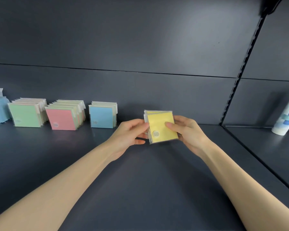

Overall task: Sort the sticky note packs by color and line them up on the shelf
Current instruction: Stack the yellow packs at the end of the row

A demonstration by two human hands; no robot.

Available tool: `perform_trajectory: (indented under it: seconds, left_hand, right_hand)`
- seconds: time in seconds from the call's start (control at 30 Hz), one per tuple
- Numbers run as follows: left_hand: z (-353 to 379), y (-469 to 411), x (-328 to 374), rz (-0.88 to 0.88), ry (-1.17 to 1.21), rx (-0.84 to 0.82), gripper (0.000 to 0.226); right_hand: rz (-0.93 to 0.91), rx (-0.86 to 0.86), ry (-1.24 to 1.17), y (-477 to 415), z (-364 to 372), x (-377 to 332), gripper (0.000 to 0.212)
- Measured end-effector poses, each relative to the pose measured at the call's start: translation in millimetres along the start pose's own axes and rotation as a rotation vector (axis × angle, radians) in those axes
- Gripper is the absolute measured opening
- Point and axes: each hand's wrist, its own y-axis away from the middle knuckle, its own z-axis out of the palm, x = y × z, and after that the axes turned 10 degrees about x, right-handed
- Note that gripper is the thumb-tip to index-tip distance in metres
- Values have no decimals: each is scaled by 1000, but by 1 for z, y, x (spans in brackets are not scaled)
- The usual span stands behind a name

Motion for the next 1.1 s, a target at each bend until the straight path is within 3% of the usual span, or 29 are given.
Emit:
perform_trajectory:
  seconds: [0.07, 0.23, 0.33, 0.53, 0.63, 0.73, 0.93, 1.0, 1.1]
  left_hand:
    - [1, -2, 0, 37, -82, 59, 17]
    - [-4, -26, -8, 76, -266, 383, 9]
    - [-2, -41, -20, 29, -477, 357, 32]
    - [16, -66, -22, -38, -904, 301, 54]
    - [16, -72, -21, -92, -715, 302, 52]
    - [7, -66, -16, -100, -520, 299, 30]
    - [-5, -43, -10, 3, -434, 410, 37]
    - [-10, -36, -6, -2, -215, 433, 32]
    - [-14, -24, 2, -51, 135, 286, 28]
  right_hand:
    - [-1, 52, -28, -1, -2, -2, 28]
    - [-17, 235, -128, -7, -17, -4, 22]
    - [-23, 286, -137, -10, -22, -2, 18]
    - [-11, 306, -29, -15, -17, 8, 18]
    - [-10, 289, -5, -17, -17, 11, 19]
    - [-5, 270, 29, -18, -19, 11, 22]
    - [39, 261, 4, -19, -15, 11, 19]
    - [51, 255, -18, -18, -12, 11, 21]
    - [63, 249, -41, -16, -8, 10, 23]
